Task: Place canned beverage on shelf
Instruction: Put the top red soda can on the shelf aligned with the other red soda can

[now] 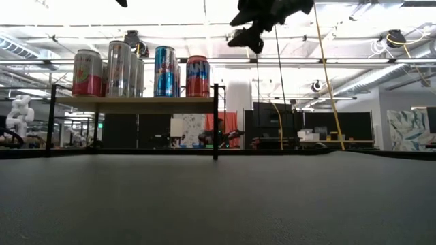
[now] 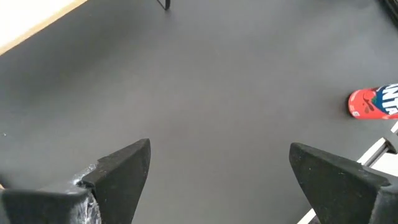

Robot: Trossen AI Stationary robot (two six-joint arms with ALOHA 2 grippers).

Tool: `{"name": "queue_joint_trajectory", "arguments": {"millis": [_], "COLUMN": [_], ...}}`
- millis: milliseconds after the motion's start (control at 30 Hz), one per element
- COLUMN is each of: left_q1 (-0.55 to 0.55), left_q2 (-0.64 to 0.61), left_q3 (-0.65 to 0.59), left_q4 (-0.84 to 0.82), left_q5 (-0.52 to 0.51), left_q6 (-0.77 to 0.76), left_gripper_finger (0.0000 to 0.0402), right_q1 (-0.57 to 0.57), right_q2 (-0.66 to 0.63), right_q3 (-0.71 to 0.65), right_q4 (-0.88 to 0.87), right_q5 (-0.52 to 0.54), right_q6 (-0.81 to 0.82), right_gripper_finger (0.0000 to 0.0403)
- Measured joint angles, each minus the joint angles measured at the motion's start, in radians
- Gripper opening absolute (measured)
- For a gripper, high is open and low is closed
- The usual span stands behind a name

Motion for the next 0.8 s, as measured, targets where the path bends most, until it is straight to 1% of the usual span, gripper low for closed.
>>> {"name": "queue_joint_trajectory", "arguments": {"millis": [133, 233, 300, 367, 467, 500, 533, 567, 633, 700, 800], "left_q1": [0.0, -0.001, -0.001, 0.0, 0.0, 0.0, 0.0, 0.0, 0.0, 0.0, -0.001], "left_q2": [0.0, 0.0, 0.0, 0.0, 0.0, 0.0, 0.0, 0.0, 0.0, 0.0, 0.0], "left_q3": [0.0, 0.0, 0.0, 0.0, 0.0, 0.0, 0.0, 0.0, 0.0, 0.0, 0.0], "left_q4": [0.001, 0.002, 0.003, 0.003, 0.003, 0.003, 0.003, 0.003, 0.003, 0.004, 0.004], "left_q5": [0.0, -0.012, -0.024, -0.035, -0.042, -0.042, -0.042, -0.043, -0.047, -0.052, -0.056], "left_q6": [0.008, 0.007, 0.008, 0.008, 0.008, 0.007, 0.007, 0.007, 0.007, 0.007, -0.001], "left_gripper_finger": [0.0384, 0.0384, 0.0384, 0.0384, 0.0384, 0.0384, 0.0384, 0.0384, 0.0384, 0.0384, 0.0384], "right_q1": [0.004, 0.004, 0.004, 0.003, 0.003, 0.001, -0.004, -0.012, -0.029, -0.045, -0.068], "right_q2": [-0.002, 0.0, 0.002, 0.006, 0.015, 0.019, 0.026, 0.035, 0.062, 0.091, 0.127], "right_q3": [-0.103, -0.149, -0.157, -0.157, -0.157, -0.157, -0.157, -0.157, -0.157, -0.157, -0.157], "right_q4": [0.195, 0.29, 0.318, 0.332, 0.35, 0.364, 0.388, 0.417, 0.469, 0.498, 0.516], "right_q5": [0.0, 0.001, 0.015, 0.04, 0.108, 0.107, 0.097, 0.064, -0.039, -0.094, -0.104], "right_q6": [0.051, 0.091, 0.096, 0.065, -0.079, -0.116, -0.145, -0.157, -0.149, -0.099, -0.054], "right_gripper_finger": [0.0201, 0.0165, 0.0139, 0.0114, 0.0076, 0.0063, 0.0049, 0.0034, 0.001, 0.0006, 0.0005]}}
